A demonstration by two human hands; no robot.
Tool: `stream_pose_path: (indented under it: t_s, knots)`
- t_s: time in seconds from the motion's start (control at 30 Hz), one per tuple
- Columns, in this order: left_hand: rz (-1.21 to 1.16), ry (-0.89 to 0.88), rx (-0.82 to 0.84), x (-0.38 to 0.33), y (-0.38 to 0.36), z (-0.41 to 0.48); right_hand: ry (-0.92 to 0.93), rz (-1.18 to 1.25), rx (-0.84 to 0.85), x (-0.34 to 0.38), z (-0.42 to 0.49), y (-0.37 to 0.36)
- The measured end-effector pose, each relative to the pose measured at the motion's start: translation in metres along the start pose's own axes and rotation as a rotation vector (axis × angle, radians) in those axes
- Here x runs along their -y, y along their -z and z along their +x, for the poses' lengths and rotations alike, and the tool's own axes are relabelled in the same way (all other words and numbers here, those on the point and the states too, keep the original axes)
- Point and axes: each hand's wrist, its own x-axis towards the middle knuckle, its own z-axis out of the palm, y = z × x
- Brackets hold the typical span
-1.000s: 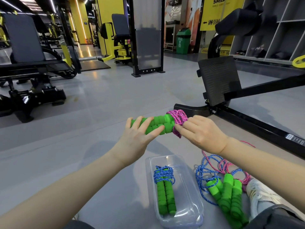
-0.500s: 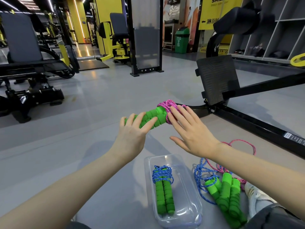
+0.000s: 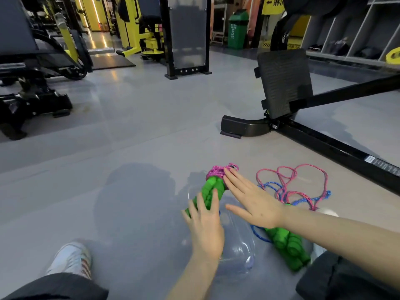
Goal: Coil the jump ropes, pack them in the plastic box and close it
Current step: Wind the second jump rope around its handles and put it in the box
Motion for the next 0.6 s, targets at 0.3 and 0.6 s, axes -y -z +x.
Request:
stream_pose_path:
  t_s: [0.3, 0.6]
  knots:
    - [0.108, -0.411, -0.06, 0.05, -0.021, 0.004, 0.268, -0.374, 0.043, -0.041, -0.027, -0.02]
    - [0.42, -1.152, -0.08, 0.098, 0.028, 0.071, 0.703, -0.637, -0.094, -0.053, -0.029, -0.016]
